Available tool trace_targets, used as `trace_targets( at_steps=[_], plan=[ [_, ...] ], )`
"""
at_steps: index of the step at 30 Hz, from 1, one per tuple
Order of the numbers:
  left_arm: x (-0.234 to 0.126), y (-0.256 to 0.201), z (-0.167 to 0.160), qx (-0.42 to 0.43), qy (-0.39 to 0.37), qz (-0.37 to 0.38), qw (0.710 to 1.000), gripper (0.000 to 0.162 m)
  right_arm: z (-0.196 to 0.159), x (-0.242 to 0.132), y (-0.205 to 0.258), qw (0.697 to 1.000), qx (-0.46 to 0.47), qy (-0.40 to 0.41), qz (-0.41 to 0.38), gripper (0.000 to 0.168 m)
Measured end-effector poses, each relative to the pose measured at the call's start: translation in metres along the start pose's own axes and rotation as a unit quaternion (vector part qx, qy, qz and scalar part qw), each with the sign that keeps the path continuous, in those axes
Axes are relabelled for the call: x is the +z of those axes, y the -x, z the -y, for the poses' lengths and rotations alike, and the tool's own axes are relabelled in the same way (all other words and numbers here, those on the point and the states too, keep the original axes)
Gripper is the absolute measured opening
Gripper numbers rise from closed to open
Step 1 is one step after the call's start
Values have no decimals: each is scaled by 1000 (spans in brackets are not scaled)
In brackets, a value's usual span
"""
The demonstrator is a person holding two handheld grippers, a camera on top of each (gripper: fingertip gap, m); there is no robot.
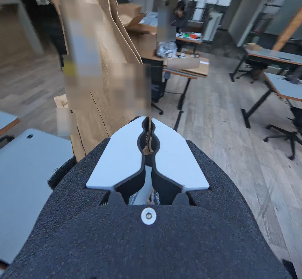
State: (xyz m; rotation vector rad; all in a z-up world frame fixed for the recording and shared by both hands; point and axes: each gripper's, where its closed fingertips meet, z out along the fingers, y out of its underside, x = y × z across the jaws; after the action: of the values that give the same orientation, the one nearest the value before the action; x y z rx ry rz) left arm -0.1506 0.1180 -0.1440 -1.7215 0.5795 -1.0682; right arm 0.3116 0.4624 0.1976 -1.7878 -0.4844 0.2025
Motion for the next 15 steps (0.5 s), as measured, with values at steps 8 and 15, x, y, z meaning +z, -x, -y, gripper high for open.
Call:
trace_targets(
  at_steps=[8,15],
  plan=[
    [145,-57,-6,0,-1,25,1000,23,-77,-216,-312,972,82,-40,-217,0],
    [225,-109,-21,-19,54,43,997,23,-264,-245,-435,957,116,77,-253,0]
  ],
)
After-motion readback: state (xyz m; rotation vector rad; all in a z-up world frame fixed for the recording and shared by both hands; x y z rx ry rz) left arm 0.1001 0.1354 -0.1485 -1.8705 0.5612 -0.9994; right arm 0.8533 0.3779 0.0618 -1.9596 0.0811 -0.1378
